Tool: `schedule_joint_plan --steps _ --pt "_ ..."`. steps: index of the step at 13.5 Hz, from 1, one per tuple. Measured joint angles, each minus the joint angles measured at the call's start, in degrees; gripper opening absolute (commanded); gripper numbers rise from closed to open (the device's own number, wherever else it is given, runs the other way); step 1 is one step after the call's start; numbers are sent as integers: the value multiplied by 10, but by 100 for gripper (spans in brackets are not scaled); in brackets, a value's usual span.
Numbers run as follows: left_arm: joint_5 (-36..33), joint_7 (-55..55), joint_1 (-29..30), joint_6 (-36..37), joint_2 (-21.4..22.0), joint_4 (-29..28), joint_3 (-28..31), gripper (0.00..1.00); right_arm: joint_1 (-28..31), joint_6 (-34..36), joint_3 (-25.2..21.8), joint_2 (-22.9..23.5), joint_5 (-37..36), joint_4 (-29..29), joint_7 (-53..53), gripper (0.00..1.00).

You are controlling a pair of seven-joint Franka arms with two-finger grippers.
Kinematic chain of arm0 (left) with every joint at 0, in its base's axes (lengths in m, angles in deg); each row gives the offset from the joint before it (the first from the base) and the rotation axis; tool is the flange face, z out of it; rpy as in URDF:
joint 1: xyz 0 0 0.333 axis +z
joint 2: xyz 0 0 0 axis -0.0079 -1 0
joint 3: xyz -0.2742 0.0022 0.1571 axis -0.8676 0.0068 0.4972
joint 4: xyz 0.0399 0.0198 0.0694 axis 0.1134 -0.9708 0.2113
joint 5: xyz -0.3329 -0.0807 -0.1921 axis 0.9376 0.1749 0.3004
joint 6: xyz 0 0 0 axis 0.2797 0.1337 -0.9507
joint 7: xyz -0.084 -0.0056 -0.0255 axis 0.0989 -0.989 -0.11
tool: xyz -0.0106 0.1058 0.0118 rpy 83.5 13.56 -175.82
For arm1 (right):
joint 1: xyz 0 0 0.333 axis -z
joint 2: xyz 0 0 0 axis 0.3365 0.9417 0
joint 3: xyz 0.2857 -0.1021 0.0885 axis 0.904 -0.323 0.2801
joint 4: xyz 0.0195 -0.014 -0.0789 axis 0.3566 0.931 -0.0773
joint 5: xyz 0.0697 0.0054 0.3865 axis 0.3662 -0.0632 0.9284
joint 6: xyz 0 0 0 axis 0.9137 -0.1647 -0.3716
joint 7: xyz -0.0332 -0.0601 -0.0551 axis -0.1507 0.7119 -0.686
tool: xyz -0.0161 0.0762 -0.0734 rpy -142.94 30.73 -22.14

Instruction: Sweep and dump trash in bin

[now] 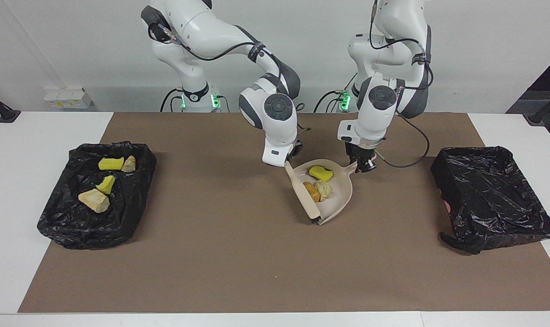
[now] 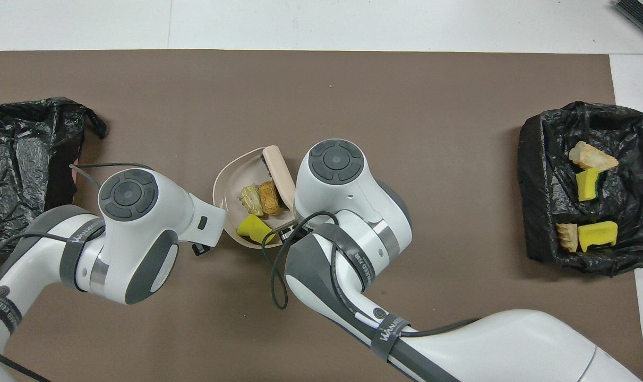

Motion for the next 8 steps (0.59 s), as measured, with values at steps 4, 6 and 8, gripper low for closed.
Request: schedule_joint_plan --steps 4,6,8 --pt "0 0 1 -1 0 0 0 0 1 0 2 -10 9 -1 7 0" --pt "1 1 7 -2 0 0 1 0 8 9 2 -30 13 -1 7 0" --pt "5 1 12 -3 0 0 1 0 12 27 1 -53 16 -1 22 0"
